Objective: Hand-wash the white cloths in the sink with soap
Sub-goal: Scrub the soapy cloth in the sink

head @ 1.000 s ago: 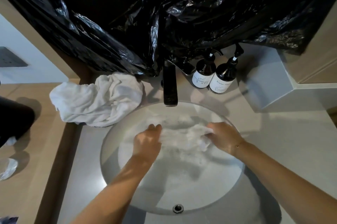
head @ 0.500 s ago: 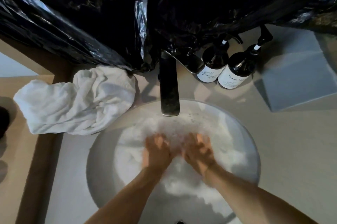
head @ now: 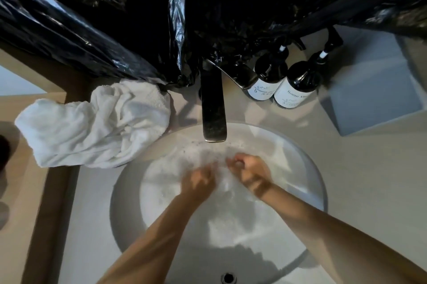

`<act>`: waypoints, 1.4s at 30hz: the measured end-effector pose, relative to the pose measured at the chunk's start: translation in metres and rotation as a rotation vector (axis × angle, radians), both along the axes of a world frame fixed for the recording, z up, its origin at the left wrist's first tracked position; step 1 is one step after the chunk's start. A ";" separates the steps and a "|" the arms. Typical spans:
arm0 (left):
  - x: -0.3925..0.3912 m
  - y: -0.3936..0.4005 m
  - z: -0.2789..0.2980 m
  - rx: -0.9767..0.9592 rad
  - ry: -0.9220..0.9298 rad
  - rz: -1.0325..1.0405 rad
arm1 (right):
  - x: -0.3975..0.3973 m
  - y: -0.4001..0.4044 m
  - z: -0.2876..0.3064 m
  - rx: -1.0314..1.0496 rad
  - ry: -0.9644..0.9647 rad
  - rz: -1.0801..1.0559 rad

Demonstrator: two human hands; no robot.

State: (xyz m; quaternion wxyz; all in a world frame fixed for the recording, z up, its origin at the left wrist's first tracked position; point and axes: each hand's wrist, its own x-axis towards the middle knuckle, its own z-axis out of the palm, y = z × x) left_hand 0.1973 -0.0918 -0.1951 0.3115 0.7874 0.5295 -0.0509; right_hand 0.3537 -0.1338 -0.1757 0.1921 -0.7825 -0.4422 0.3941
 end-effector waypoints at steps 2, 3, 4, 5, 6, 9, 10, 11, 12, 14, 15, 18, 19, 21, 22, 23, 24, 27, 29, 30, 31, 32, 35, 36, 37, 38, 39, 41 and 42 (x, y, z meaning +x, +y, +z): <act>-0.012 -0.002 0.007 0.067 -0.184 -0.019 | -0.001 0.000 0.019 0.088 0.066 -0.085; -0.018 -0.005 0.015 -0.017 -0.337 -0.013 | -0.004 -0.003 0.034 0.134 0.171 -0.123; -0.024 -0.010 0.025 -0.123 -0.481 -0.016 | -0.006 -0.004 0.047 0.180 0.281 -0.153; -0.026 -0.017 0.038 -0.281 -0.594 0.033 | -0.006 -0.005 0.060 0.216 0.387 -0.189; -0.028 -0.021 0.039 -0.377 -0.696 0.073 | -0.005 -0.005 0.071 0.245 0.453 -0.206; -0.026 -0.033 0.069 -0.340 -0.600 -0.050 | -0.005 -0.008 0.108 0.325 0.512 -0.217; -0.024 -0.033 0.073 -0.345 -0.556 -0.047 | -0.005 -0.009 0.116 0.351 0.515 -0.205; -0.027 -0.033 0.081 -0.387 -0.529 -0.044 | -0.007 -0.011 0.126 0.372 0.507 -0.194; -0.028 -0.035 0.084 -0.393 -0.501 -0.050 | -0.009 -0.011 0.132 0.387 0.476 -0.182; -0.044 -0.043 0.063 -0.349 -0.473 -0.021 | -0.008 -0.014 0.146 0.434 0.410 -0.200; -0.041 -0.037 0.063 -0.389 -0.279 0.170 | -0.005 -0.016 0.150 0.456 0.402 -0.224; -0.052 -0.034 0.085 -0.377 -0.316 0.199 | 0.008 -0.020 0.158 0.492 0.371 -0.241; -0.050 -0.032 0.094 -0.381 -0.570 0.027 | 0.012 -0.021 0.159 0.485 0.370 -0.235; -0.045 -0.027 0.148 -0.395 -0.635 0.073 | 0.020 -0.022 0.155 0.465 0.389 -0.224; -0.042 -0.026 0.157 -0.397 -0.749 0.103 | 0.023 -0.024 0.152 0.448 0.390 -0.212; -0.033 -0.028 0.154 -0.400 -0.805 0.128 | 0.027 -0.027 0.147 0.430 0.382 -0.192; -0.032 -0.028 0.154 -0.422 -0.857 0.157 | 0.029 -0.031 0.142 0.412 0.367 -0.170; -0.023 -0.030 0.150 -0.532 -0.923 0.176 | 0.031 -0.046 0.116 0.323 0.322 -0.115; -0.024 -0.032 0.149 -0.649 -0.924 0.142 | 0.028 -0.054 0.097 0.247 0.336 -0.144; -0.022 -0.034 0.151 -0.683 -0.907 0.136 | 0.026 -0.056 0.088 0.208 0.372 -0.178; -0.021 -0.036 0.151 -0.688 -0.863 0.178 | 0.022 -0.057 0.080 0.167 0.401 -0.196; -0.019 -0.037 0.152 -0.693 -0.835 0.257 | 0.019 -0.057 0.074 0.119 0.410 -0.204; -0.025 -0.034 0.122 -0.335 -0.539 0.322 | 0.003 -0.053 0.051 0.033 0.421 -0.155; -0.028 -0.032 0.109 -0.237 -0.401 0.310 | -0.003 -0.052 0.041 0.031 0.430 -0.140; -0.033 -0.030 0.092 -0.178 -0.282 0.305 | -0.008 -0.053 0.031 0.035 0.408 -0.116; -0.038 -0.029 0.079 -0.169 -0.204 0.324 | -0.013 -0.053 0.019 0.035 0.360 -0.069; -0.041 -0.029 0.068 -0.137 -0.151 0.341 | -0.018 -0.053 0.009 0.026 0.294 -0.013; -0.046 -0.031 0.049 -0.018 -0.039 0.316 | -0.030 -0.052 -0.006 0.032 0.127 0.033; -0.048 -0.034 0.042 0.031 0.026 0.274 | -0.036 -0.050 -0.013 0.041 0.030 0.044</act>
